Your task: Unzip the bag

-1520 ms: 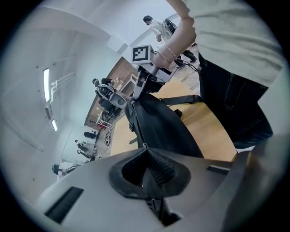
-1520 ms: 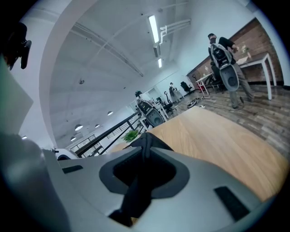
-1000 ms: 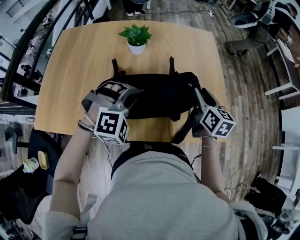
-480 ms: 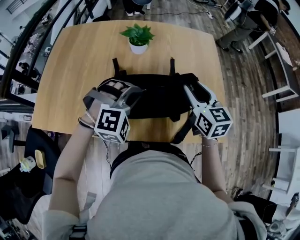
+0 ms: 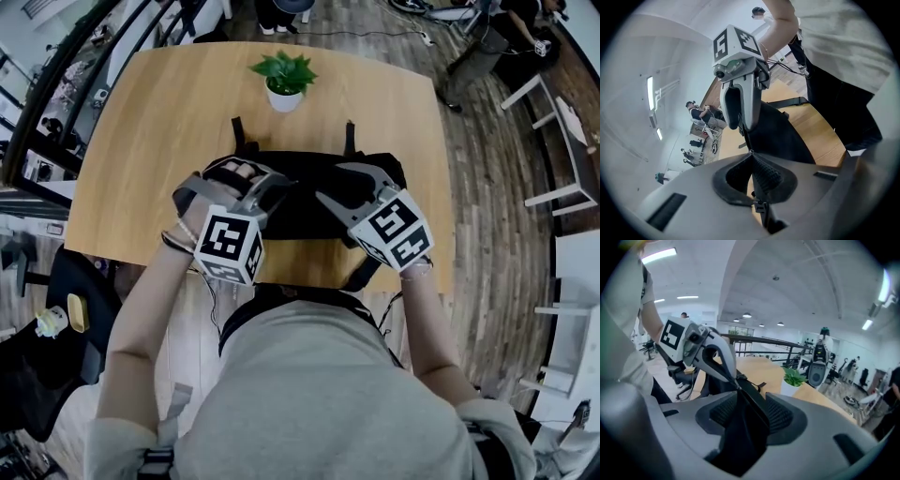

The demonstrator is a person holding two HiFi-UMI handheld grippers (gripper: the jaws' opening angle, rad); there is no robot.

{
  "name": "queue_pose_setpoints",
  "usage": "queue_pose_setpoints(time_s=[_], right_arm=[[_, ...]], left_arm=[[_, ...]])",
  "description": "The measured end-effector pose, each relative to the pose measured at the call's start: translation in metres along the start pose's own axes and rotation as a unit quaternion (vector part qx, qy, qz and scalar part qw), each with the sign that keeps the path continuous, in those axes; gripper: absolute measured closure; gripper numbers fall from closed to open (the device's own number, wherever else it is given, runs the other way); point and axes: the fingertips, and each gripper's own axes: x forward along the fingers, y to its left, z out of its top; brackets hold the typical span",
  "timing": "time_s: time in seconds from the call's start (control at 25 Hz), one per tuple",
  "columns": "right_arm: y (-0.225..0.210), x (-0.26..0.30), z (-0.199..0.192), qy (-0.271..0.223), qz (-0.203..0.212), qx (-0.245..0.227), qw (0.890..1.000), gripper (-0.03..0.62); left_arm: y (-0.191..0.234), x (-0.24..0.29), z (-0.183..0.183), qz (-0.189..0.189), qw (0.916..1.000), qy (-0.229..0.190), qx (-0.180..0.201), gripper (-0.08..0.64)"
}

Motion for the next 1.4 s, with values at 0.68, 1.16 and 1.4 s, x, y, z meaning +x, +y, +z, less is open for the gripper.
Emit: queue_pose_setpoints(time_s=[0.68,1.16,1.4], right_arm=[[0.024,0.031,-0.014,0.082,0.062,-0.103,0.989,0.558],[0.021,0.029,-0.016,0.078,0.04,-0.076,0.993,0.563],[0.018,0.031,-0.017,0.078,0.032,-0.067,0.994,0.563]], left_arm=[[-0.012,-0.007,-0.01,-0.01,0.9999,0.011,-0.005,0.543],[-0.022,-0.03,-0.037,0.0,0.9989,0.031,-0.034,0.543],[-0.028,-0.043,-0.06,0.003,0.9972,0.053,-0.053,0.543]])
